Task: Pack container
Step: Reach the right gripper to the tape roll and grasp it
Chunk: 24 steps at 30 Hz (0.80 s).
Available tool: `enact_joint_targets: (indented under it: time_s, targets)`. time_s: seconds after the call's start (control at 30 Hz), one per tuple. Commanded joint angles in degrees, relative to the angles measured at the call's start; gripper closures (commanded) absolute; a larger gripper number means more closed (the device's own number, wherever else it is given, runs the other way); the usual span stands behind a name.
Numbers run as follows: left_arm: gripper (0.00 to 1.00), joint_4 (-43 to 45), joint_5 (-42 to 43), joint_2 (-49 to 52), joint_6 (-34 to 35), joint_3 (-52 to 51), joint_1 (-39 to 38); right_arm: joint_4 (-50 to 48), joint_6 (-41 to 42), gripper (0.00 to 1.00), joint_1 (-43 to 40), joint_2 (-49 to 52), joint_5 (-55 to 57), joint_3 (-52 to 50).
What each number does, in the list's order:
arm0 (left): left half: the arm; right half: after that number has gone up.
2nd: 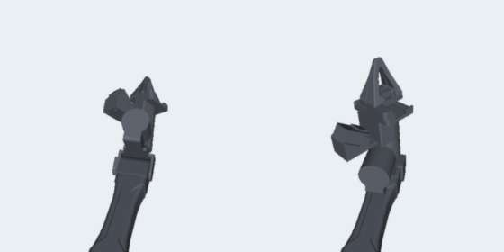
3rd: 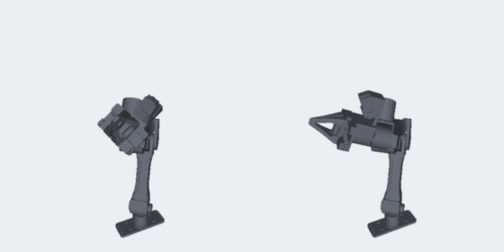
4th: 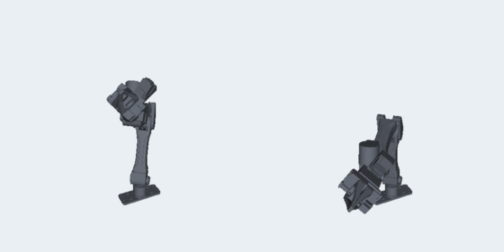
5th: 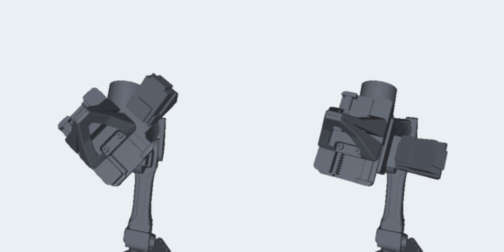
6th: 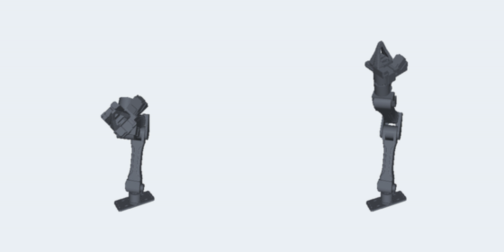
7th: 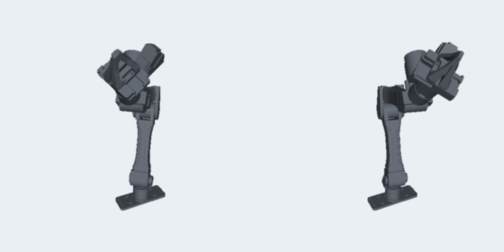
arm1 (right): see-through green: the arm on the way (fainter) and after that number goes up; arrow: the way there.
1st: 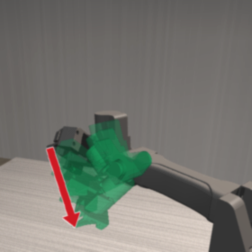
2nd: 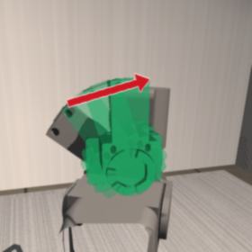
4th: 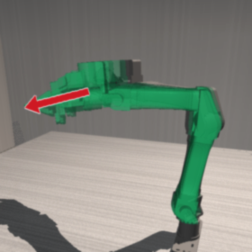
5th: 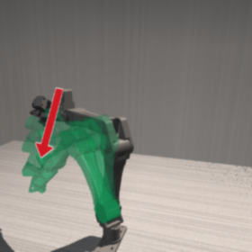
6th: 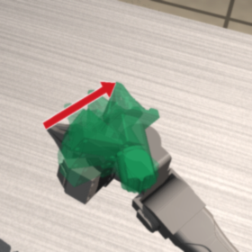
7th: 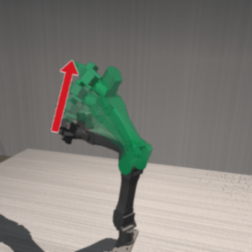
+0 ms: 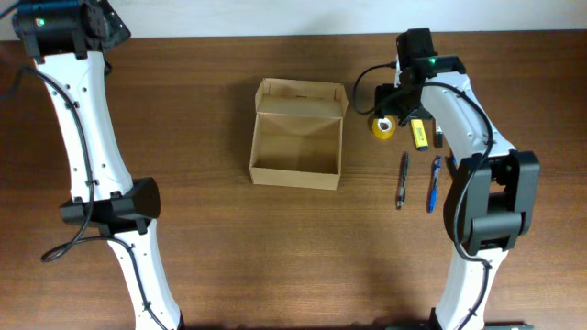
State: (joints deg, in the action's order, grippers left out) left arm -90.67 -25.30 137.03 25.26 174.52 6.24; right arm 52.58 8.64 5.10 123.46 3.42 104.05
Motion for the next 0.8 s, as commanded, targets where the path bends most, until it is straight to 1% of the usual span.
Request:
enact_joint_targets:
  time_s: [0.0, 0.3, 0.37, 0.5, 0.77]
  targets:
    - [0.00, -0.1, 0.0, -1.9, -0.5, -0.3, 0.2, -0.5, 0.9, 0.24, -0.9, 2.5, 3.1, 1.1]
    - [0.00, -0.1, 0.0, -1.9, -0.5, -0.3, 0.2, 0.5, 0.9, 0.25, -3.3, 6.4, -0.9, 1.1]
    - [0.00, -0.1, 0.0, -1.9, -0.5, -0.3, 0.2, 0.5, 0.9, 0.26, -3.4, 6.9, -1.5, 1.1]
    - [0.00, -0.1, 0.0, -1.9, -0.5, -0.3, 0.2, 0.7, 1.0, 0.30, -3.2, 7.6, -1.7, 1.1]
    - [0.00, -0.1, 0.0, -1.9, -0.5, -0.3, 0.2, 0.7, 1.3, 0.31, -3.3, 8.1, -2.4, 1.1]
